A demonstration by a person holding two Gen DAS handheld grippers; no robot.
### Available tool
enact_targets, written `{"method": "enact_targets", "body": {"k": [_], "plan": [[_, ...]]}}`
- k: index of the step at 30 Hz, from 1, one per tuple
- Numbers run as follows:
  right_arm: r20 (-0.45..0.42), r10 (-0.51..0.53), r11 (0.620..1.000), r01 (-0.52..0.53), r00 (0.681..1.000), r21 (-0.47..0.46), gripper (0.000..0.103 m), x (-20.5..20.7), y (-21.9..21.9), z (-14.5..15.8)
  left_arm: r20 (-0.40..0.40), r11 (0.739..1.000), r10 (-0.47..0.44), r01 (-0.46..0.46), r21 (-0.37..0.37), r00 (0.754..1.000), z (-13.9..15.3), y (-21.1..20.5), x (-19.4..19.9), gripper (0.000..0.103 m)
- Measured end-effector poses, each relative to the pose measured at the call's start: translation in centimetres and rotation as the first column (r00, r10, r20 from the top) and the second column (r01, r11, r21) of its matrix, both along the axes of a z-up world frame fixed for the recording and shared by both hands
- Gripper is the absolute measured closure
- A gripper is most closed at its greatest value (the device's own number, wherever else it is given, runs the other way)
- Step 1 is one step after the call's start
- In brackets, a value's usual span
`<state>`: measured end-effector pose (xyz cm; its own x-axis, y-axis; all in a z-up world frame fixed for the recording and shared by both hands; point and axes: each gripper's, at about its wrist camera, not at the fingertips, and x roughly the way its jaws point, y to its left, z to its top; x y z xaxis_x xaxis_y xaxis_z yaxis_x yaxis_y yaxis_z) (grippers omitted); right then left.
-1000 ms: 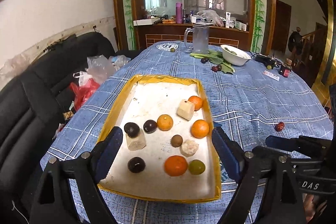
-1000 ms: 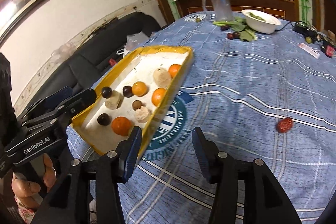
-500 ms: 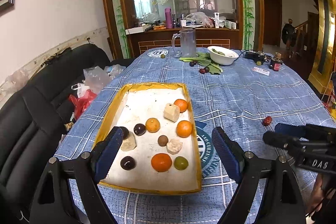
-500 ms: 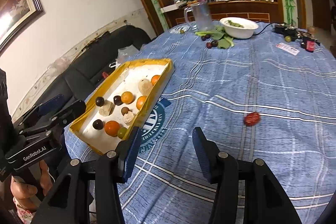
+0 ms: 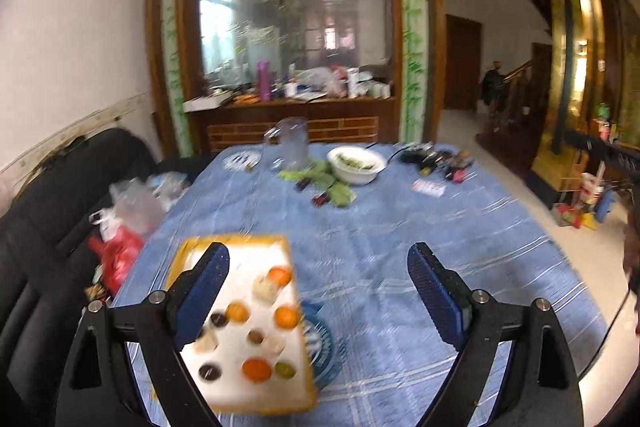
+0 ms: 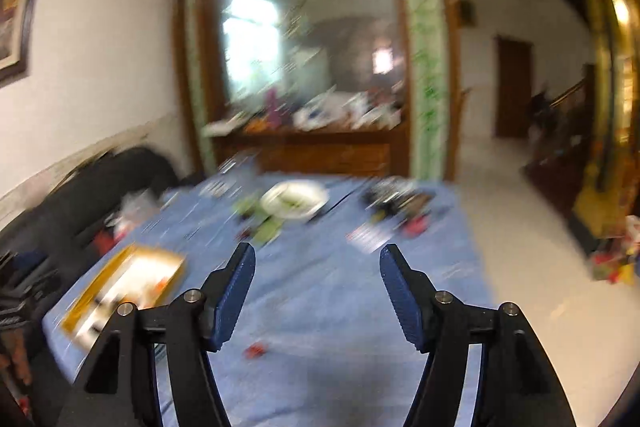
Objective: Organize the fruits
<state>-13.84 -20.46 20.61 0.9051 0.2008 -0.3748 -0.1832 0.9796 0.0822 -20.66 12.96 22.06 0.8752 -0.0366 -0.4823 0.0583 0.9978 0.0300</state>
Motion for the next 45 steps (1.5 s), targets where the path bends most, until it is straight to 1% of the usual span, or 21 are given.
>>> {"method": "enact_targets", "body": {"k": [3, 5, 8, 9, 11, 13, 16, 18, 19, 20, 21, 22, 24, 27, 29, 33, 35, 40, 42, 44, 45], "plan": [[0.055, -0.092, 0.995, 0.094, 0.994, -0.028, 0.034, 1.4, -3.0, 4.1, 0.014, 0.999, -0.037, 0.037, 0.005, 0.999, 2.6, -0.7, 1.7, 0.013], [0.086, -0.143, 0.986, 0.149, 0.986, -0.074, 0.034, 3.1, -4.2, 7.3, 0.021, 0.999, -0.048, 0.048, 0.017, 0.999, 4.5, -1.1, 3.3, 0.013], [0.115, -0.186, 0.972, 0.2, 0.976, -0.124, 0.034, 5.9, -5.1, 11.3, 0.021, 0.998, -0.057, 0.056, 0.024, 0.998, 6.0, -1.8, 5.4, 0.009], [0.11, -0.199, 0.969, 0.212, 0.974, -0.128, 0.034, 7.6, -5.3, 12.8, 0.022, 0.998, -0.068, 0.068, 0.019, 0.997, 6.2, -2.2, 6.3, 0.007], [0.079, -0.198, 0.973, 0.206, 0.977, -0.106, 0.034, 10.5, -5.1, 14.1, 0.017, 0.996, -0.084, 0.084, 0.008, 0.996, 5.5, -2.9, 7.5, 0.007], [0.006, -0.167, 0.983, 0.167, 0.986, -0.075, 0.034, 14.4, -4.4, 13.8, -0.005, 0.993, -0.114, 0.114, -0.031, 0.993, 3.5, -3.7, 9.0, 0.007], [-0.111, -0.099, 0.995, 0.095, 0.989, -0.044, 0.034, 21.0, -2.0, 9.3, -0.059, 0.981, -0.154, 0.145, -0.133, 0.986, -0.9, -4.6, 11.1, 0.007], [-0.217, -0.059, 0.998, 0.056, 0.975, -0.018, 0.035, 25.8, -0.2, 4.1, -0.116, 0.963, -0.186, 0.157, -0.218, 0.976, -4.5, -5.1, 12.7, 0.007], [-0.263, -0.055, 0.999, 0.052, 0.963, -0.015, 0.039, 28.3, 0.8, 1.1, -0.147, 0.955, -0.195, 0.154, -0.253, 0.97, -6.3, -5.3, 13.7, 0.007], [-0.295, -0.066, 0.998, 0.059, 0.953, -0.031, 0.043, 30.6, 1.8, -1.8, -0.167, 0.951, -0.2, 0.15, -0.27, 0.966, -7.4, -5.4, 14.3, 0.007], [-0.313, -0.074, 0.997, 0.064, 0.947, -0.041, 0.051, 32.1, 2.4, -3.8, -0.195, 0.946, -0.207, 0.145, -0.291, 0.959, -9.1, -5.7, 15.4, 0.007], [-0.338, -0.083, 0.996, 0.071, 0.937, -0.048, 0.053, 34.1, 3.1, -6.4, -0.211, 0.943, -0.21, 0.141, -0.302, 0.955, -10.3, -5.9, 16.2, 0.007], [-0.384, -0.112, 0.994, 0.103, 0.916, -0.045, 0.053, 37.2, 3.9, -11.7, -0.239, 0.941, -0.213, 0.132, -0.311, 0.947, -12.4, -6.1, 17.4, 0.007], [-0.441, -0.149, 0.989, 0.143, 0.885, -0.048, 0.054, 40.9, 4.5, -17.1, -0.263, 0.939, -0.218, 0.129, -0.317, 0.94, -14.6, -6.0, 18.7, 0.007], [-0.455, -0.191, 0.981, 0.179, 0.87, -0.071, 0.054, 42.8, 4.5, -19.3, -0.261, 0.94, -0.221, 0.134, -0.314, 0.94, -15.5, -6.0, 19.1, 0.007], [-0.459, -0.271, 0.96, 0.275, 0.846, -0.059, 0.054, 45.0, 2.9, -20.9, -0.262, 0.934, -0.233, 0.141, -0.327, 0.937, -16.6, -5.6, 19.3, 0.007], [-0.459, -0.316, 0.946, 0.311, 0.83, -0.09, 0.054, 46.0, 2.2, -21.6, -0.269, 0.929, -0.247, 0.149, -0.339, 0.931, -17.0, -5.6, 19.5, 0.007], [-0.475, -0.36, 0.932, 0.332, 0.803, -0.144, 0.054, 47.8, 1.6, -22.5, -0.294, 0.92, -0.265, 0.149, -0.362, 0.918, -17.5, -5.3, 20.0, 0.007], [-0.463, -0.378, 0.925, 0.351, 0.802, -0.146, 0.054, 48.8, 1.7, -22.8, -0.308, 0.918, -0.263, 0.139, -0.371, 0.914, -17.9, -5.2, 20.2, 0.007], [-0.468, -0.381, 0.922, 0.362, 0.798, -0.134, 0.059, 49.4, 1.4, -22.9, -0.325, 0.918, -0.255, 0.123, -0.378, 0.911, -18.2, -4.9, 20.4, 0.007], [-0.466, -0.385, 0.921, 0.366, 0.797, -0.135, 0.065, 49.6, 1.3, -22.9, -0.332, 0.917, -0.254, 0.118, -0.38, 0.908, -18.3, -4.9, 20.4, 0.007]]}}
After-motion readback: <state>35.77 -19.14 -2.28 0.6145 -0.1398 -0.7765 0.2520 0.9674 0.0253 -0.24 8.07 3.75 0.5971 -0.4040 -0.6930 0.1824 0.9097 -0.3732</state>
